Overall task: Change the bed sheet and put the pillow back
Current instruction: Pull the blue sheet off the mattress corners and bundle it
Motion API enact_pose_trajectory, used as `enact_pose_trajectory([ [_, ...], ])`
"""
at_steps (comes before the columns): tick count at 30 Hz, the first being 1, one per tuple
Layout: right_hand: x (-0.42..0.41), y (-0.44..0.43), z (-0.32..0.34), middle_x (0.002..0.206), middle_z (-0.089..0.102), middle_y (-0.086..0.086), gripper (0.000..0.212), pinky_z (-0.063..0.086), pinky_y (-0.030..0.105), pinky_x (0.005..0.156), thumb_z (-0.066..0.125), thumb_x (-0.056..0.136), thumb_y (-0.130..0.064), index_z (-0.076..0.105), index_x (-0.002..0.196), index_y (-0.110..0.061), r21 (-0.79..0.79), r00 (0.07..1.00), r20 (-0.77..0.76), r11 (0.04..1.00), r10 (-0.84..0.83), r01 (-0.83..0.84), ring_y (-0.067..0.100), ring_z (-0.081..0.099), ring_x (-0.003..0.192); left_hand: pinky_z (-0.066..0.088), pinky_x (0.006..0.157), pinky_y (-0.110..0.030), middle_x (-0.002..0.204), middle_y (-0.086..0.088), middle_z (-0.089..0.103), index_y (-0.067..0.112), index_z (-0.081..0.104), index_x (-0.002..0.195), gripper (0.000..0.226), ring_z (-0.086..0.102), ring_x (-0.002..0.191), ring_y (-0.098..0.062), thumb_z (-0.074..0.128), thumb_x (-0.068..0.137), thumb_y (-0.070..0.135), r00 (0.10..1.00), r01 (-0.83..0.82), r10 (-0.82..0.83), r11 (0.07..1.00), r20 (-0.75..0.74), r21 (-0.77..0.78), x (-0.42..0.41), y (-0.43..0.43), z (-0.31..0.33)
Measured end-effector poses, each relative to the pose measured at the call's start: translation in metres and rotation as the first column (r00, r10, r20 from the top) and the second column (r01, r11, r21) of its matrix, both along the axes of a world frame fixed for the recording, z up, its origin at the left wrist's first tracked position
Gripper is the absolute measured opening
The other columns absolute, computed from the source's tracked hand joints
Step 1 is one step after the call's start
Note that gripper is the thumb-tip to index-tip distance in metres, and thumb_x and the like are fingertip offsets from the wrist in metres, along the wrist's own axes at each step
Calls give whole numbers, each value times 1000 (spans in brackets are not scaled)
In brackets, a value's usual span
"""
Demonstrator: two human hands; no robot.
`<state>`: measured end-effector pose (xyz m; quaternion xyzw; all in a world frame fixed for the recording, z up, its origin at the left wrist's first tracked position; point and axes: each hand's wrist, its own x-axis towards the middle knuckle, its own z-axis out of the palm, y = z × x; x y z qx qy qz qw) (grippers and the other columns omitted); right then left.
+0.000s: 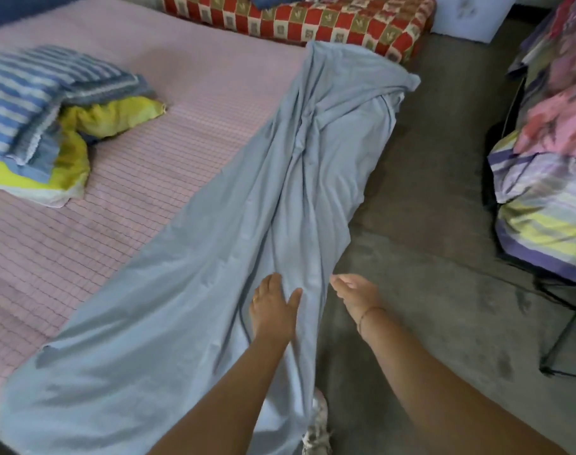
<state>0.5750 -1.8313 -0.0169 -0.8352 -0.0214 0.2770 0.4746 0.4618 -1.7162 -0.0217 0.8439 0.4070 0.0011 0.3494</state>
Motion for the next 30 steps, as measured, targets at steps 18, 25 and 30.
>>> enact_pose_trajectory([
  [18,268,140,17,61,51,1,32,39,21,56,59,93,-30,57,66,-15,163,969,-227,985,95,-58,12,44,57,19,115,-40,155,-7,29,16,29,150,64,27,143,-26,47,97,46,957,-290,289,955,-29,-55,225,104,0],
  [25,382,205,15,74,58,5,20,43,20,55,61,94,-25,61,79,-11,253,926,-333,963,178,-95,12,53,64,32,111,-41,142,-7,49,17,42,143,56,44,131,-27,56,94,41,879,-476,476,879,-20,-30,314,147,-8],
  [30,454,240,9,77,59,4,21,43,23,60,58,96,-27,60,80,-13,205,887,-390,963,247,-177,11,55,67,43,96,-39,120,-6,64,16,65,122,34,56,112,-29,64,91,28,780,-626,626,779,19,31,363,158,-11],
])
